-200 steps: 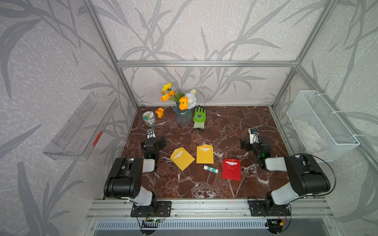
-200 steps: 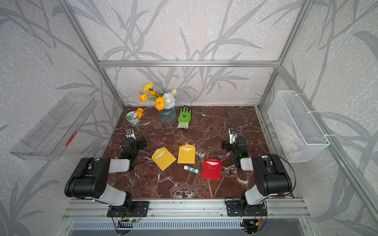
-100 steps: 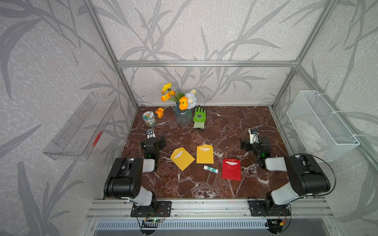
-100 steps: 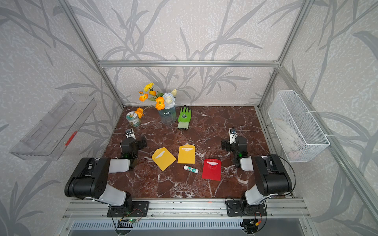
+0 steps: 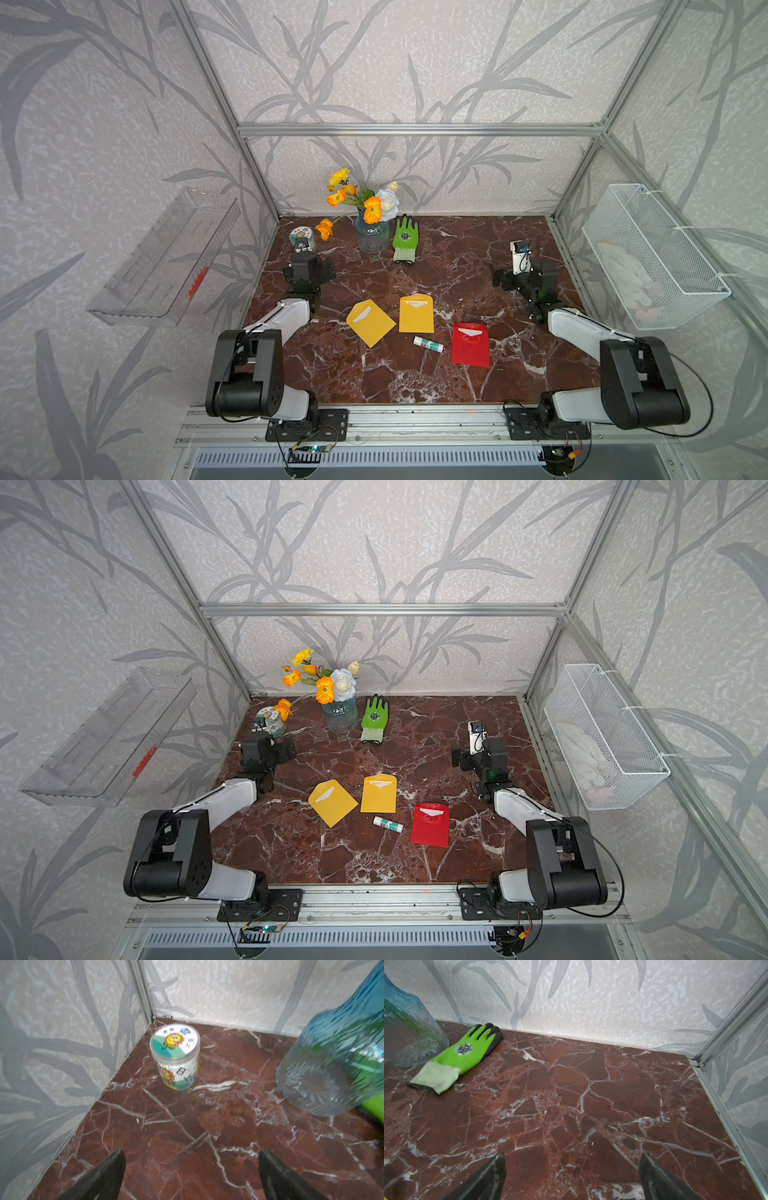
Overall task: Seal the envelope with a glue stick
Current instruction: Pick up the glue stick from the center of the board.
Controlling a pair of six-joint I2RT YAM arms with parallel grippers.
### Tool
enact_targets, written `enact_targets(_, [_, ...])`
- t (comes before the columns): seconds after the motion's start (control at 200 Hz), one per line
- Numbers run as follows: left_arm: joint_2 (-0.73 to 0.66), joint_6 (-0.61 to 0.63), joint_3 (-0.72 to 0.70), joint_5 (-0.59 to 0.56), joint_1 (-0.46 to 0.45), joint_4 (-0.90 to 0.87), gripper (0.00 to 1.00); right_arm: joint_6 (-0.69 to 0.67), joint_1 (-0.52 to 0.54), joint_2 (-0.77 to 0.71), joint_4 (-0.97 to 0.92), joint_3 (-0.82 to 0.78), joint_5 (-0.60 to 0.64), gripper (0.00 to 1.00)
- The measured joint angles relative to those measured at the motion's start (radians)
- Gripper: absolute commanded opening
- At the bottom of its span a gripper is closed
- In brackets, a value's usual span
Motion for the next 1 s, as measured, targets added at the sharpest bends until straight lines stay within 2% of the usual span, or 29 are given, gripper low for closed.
enact_targets(0.17, [-0.04,-0.061,0.021,0.082,-0.044,-0.15,1.0,0.081,0.0,-0.063,-0.18,0.023,-0.032,0.99])
enact_targets(0.38, [-0.063,-0.13,0.011,0.142,-0.21,-0.282,0.99,0.238,0.0,-0.134,-0.403,0.09,-0.083,0.99])
enact_targets(0.465, [-0.124,-0.18,-0.042,0.176,-0.257,-0.285,0.99,0.301,0.0,-0.167,-0.472,0.091,-0.116,0.99])
enact_targets(0.64, [-0.289,-0.288,-0.193,0.227,-0.296,-0.28,0.98,0.43,0.025,-0.218,-0.554,0.074,-0.206,0.99])
enact_targets(0.84, [-0.42,-0.379,-0.268,0.27,-0.32,-0.304,0.98,0.481,0.233,-0.24,-0.619,0.066,-0.245,0.99])
enact_targets(1.0, [-0.496,-0.42,-0.306,0.277,-0.325,-0.319,0.99,0.449,0.414,-0.22,-0.669,0.075,-0.25,1.0])
